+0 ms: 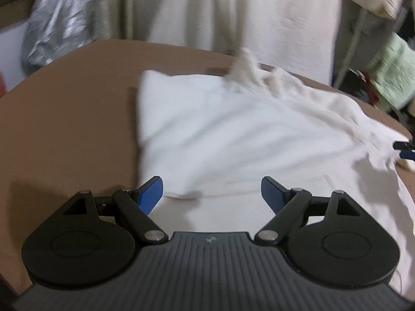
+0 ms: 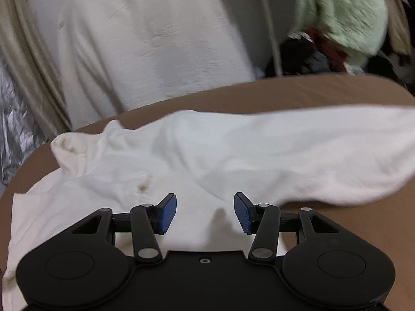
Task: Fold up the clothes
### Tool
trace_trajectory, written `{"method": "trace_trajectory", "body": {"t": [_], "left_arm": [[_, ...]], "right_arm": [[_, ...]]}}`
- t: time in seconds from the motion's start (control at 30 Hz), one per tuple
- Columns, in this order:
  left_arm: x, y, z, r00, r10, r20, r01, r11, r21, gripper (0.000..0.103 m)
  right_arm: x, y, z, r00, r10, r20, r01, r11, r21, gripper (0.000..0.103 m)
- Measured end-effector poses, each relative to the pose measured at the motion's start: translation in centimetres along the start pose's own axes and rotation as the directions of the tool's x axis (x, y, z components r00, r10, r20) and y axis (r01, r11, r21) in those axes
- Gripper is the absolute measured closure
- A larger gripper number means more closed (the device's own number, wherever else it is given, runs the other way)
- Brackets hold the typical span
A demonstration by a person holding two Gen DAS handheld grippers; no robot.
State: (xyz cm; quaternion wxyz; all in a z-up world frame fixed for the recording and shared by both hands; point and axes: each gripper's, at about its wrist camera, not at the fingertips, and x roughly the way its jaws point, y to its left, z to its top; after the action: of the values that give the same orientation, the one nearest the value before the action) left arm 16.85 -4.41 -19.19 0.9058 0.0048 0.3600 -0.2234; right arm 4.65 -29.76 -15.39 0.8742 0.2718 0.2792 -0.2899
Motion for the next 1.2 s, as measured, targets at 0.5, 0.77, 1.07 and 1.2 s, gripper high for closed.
{"method": "trace_trajectory", "body": {"t": [0.5,0.77,1.07,1.2], "left_arm": [[5.0,-21.3,2.3,0.99,-0.096,-0.101,0.111,0.982,0.152,0.02],[9.4,-36.2,2.0,0.967,-0.246,-0.065,0.253,0.902,0.349,0.023],[13.5,-41.0,-0.1,0.936,-0.32,-0.149,0.352,0.873,0.338,0.022],[14.7,-40.8,-0.7,0.941,-0.29,-0.174,0.334,0.879,0.339,0.023]], "right_arm": [[-4.7,-17.5,0.8,0.991,0.124,-0.042,-0.098,0.918,0.385,0.04],[-3.9,-22.8,2.6,0.995,0.091,-0.029,-0.07,0.897,0.437,0.038],[-1.3,-27.6,4.1,0.998,0.031,-0.051,0.0,0.857,0.515,0.034],[0.5,-28.4,5.1,1.0,-0.018,-0.015,0.023,0.856,0.517,0.034]]}}
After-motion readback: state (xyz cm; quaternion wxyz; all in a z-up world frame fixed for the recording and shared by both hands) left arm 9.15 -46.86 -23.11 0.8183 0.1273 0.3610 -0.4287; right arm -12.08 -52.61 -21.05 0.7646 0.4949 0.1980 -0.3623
